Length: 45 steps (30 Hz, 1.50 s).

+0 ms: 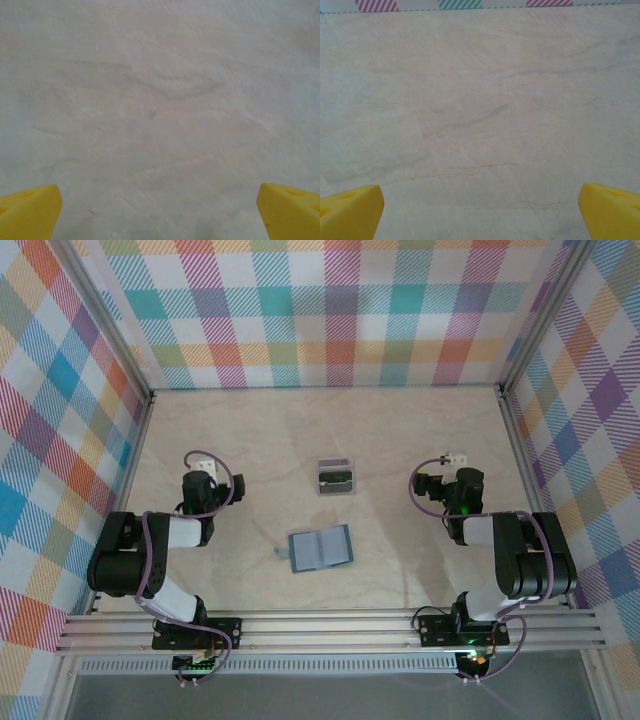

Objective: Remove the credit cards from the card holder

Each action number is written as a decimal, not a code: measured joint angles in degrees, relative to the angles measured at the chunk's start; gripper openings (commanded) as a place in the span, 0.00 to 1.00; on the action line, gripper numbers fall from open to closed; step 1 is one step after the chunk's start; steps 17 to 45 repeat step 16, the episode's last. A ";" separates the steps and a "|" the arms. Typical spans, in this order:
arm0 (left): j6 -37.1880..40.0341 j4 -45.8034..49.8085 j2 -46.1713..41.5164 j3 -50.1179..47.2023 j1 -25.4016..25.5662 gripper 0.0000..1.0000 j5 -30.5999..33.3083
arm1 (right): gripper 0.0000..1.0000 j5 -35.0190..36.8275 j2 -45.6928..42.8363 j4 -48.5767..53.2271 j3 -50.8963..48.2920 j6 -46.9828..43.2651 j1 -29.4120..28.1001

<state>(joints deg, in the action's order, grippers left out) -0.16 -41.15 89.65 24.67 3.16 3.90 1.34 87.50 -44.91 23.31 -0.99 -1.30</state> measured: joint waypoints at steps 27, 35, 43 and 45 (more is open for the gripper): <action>1.33 -2.56 0.04 -0.07 0.57 1.00 0.17 | 1.00 -0.13 0.00 -0.31 0.00 0.59 0.13; 1.33 -2.56 0.04 -0.07 0.57 1.00 0.17 | 1.00 -0.13 0.00 -0.31 0.00 0.59 0.13; 1.33 -2.56 0.04 -0.07 0.57 1.00 0.17 | 1.00 -0.13 0.00 -0.31 0.00 0.59 0.13; 1.33 -2.56 0.04 -0.07 0.57 1.00 0.17 | 1.00 -0.13 0.00 -0.31 0.00 0.59 0.13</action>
